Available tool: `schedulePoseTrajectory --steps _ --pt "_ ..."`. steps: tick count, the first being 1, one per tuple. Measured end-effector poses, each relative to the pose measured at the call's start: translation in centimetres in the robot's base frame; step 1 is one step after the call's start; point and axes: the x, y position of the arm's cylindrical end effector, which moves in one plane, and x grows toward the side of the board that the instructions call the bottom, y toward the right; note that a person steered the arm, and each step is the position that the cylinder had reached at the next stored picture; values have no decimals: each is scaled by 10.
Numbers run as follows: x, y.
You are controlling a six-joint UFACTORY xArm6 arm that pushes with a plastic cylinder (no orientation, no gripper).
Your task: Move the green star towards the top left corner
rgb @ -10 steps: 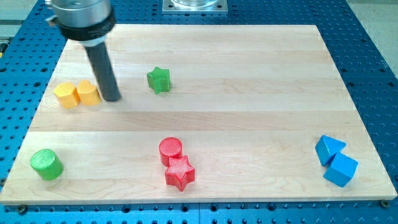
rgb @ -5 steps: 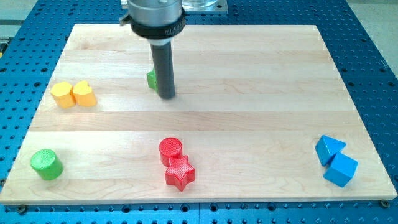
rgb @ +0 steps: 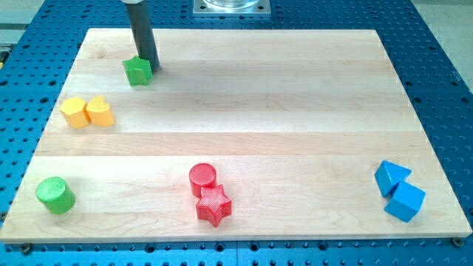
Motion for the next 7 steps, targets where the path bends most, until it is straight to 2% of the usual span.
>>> schedulePoseTrajectory --steps 2,3,4,7 --pt "11 55" --pt "39 21" --pt "43 -26" --pt "4 -92"
